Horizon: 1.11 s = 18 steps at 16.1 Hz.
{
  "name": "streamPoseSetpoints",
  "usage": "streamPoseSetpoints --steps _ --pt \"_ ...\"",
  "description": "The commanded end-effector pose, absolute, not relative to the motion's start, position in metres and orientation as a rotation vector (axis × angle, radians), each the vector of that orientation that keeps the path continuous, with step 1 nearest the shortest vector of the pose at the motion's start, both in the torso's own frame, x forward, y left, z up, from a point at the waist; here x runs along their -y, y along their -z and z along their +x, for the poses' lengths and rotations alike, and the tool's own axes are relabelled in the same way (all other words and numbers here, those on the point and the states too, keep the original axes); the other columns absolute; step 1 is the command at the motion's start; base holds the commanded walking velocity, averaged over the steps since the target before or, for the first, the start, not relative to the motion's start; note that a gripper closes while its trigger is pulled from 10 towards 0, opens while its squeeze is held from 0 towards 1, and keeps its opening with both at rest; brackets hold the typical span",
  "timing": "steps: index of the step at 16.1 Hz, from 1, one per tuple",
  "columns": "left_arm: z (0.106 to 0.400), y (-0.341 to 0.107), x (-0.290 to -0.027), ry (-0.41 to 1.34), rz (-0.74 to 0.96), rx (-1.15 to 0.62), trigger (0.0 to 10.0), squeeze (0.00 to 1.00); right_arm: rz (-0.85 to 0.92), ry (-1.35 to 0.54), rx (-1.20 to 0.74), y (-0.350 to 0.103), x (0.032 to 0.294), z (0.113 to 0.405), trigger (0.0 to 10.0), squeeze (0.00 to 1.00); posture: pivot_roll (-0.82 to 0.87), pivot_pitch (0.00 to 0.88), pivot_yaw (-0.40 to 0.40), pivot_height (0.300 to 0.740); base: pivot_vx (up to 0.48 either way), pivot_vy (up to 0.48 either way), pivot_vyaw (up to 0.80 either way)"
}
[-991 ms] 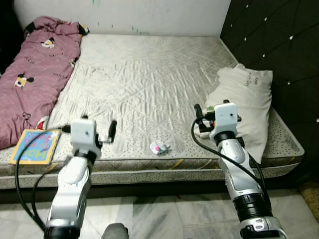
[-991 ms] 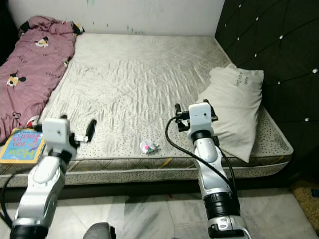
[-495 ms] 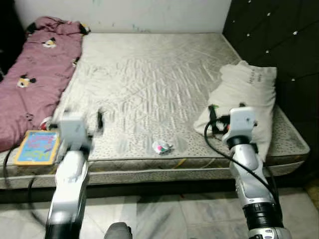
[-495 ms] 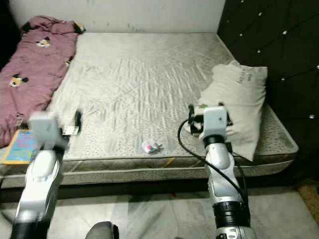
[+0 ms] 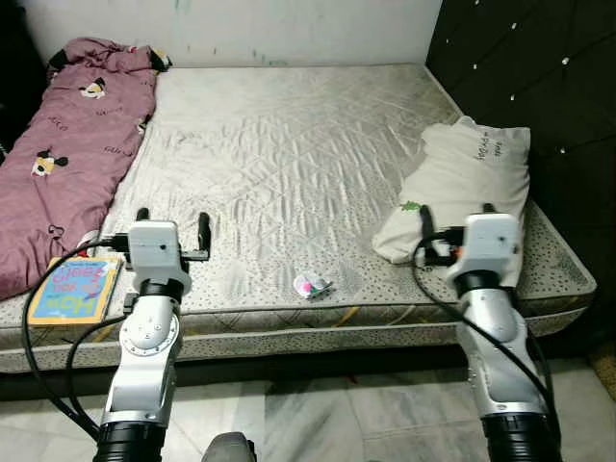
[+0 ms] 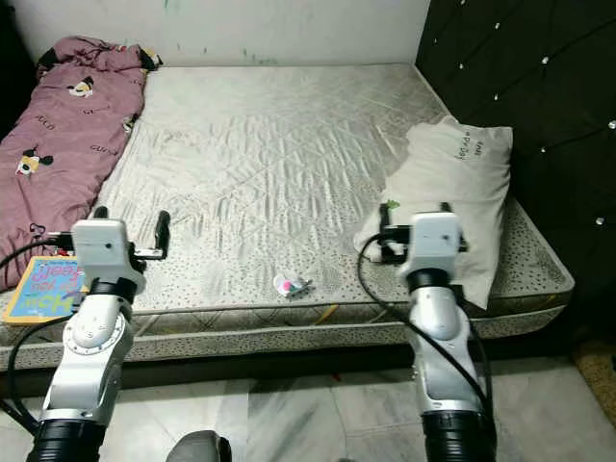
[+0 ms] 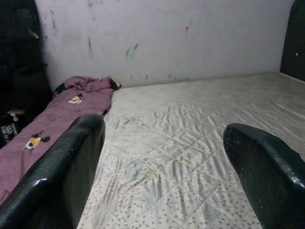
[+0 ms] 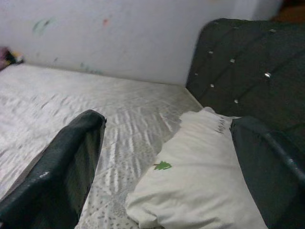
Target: Clean up the room
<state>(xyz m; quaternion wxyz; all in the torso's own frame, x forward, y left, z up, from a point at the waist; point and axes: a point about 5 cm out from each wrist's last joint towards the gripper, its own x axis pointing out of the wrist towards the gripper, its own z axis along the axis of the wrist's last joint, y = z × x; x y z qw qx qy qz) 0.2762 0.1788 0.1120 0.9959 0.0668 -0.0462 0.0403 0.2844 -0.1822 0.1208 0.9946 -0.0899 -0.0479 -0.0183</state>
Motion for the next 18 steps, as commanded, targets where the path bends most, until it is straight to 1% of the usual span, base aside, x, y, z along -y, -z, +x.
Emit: streamPoseSetpoints --steps 1,5,8,11,18 --pt "0.277 -0.118 -0.181 -0.1 0.14 0.113 10.0 0.0 -0.193 0.017 0.104 -0.123 0.176 0.289 10.0 0.0 0.02 0.0 -0.022 0.74 0.0 0.0 0.8" --pt "0.269 -0.116 -0.182 -0.101 0.133 0.107 10.0 0.0 -0.166 -0.032 0.084 -0.12 0.167 0.295 10.0 0.0 0.05 0.0 -0.058 0.74 0.0 0.0 0.75" --pt "0.266 -0.117 -0.181 -0.061 0.097 0.106 10.0 0.0 -0.15 -0.035 0.075 -0.118 0.165 0.296 10.0 0.0 0.05 0.0 -0.058 0.74 0.0 0.0 0.0" --pt "0.266 -0.117 -0.178 -0.024 0.099 0.099 10.0 0.0 -0.14 -0.041 0.067 -0.116 0.165 0.292 10.0 0.0 0.04 0.0 -0.052 0.74 0.295 0.0 0.0" --pt "0.269 -0.119 -0.179 -0.023 0.096 0.098 10.0 0.0 -0.133 -0.04 0.071 -0.118 0.165 0.295 10.0 0.0 0.04 0.0 -0.054 0.74 0.306 0.0 0.0"
